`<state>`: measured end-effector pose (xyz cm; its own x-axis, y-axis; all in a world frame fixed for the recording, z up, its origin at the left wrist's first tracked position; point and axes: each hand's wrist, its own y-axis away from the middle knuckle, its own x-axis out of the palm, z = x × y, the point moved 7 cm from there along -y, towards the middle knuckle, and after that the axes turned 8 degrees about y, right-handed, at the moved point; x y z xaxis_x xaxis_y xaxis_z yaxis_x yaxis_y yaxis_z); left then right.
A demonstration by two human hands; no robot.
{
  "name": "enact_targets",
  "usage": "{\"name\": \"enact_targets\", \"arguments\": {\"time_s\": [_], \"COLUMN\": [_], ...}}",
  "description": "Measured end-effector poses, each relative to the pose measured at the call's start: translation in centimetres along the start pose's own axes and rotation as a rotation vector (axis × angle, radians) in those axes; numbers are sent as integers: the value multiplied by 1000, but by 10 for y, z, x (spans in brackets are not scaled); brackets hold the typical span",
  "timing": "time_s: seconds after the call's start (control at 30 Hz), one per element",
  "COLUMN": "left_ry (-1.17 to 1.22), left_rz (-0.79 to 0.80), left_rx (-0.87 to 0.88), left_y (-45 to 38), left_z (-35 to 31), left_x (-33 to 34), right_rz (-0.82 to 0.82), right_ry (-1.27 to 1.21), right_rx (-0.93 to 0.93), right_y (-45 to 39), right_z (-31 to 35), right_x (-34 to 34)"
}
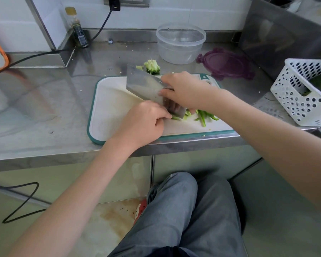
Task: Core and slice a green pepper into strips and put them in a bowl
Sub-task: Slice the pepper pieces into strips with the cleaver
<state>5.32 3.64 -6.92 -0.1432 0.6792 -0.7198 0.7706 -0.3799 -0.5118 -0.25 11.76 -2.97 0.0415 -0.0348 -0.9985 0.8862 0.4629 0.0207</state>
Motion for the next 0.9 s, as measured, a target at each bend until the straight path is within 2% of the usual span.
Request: {"name": "enact_targets", "arguments": {"time_s": [0.2,0.37,0.47,0.63,0.77,0.83,0.9], "left_ry": [39,8,-23,-1,-76,-103,-12], "left_rz": [-37,-194,-133,41,100,38,-140], "left_rx": [-31,-144,-152,-20,-10,-11,-65], "left_y": [1,2,2,-3,-6,-5,-4], "left_z": [3,13,12,3,4,1,-5], "left_x": [-4,-18,-12,3,9,5,-7], "right_rz": [-2,-161,-164,-223,-266,-291,-325], "right_ry": [-68,-157,-172,-336,-440,-516,-591], "right_rx": [64,97,103,200,247,254,278], "right_y": [0,14,22,31,33,33,34], "right_z": [-30,-39,-44,-63,-78,-84,-90], "right_x": [-1,-20,-21,-15,-12,-11,-11]}}
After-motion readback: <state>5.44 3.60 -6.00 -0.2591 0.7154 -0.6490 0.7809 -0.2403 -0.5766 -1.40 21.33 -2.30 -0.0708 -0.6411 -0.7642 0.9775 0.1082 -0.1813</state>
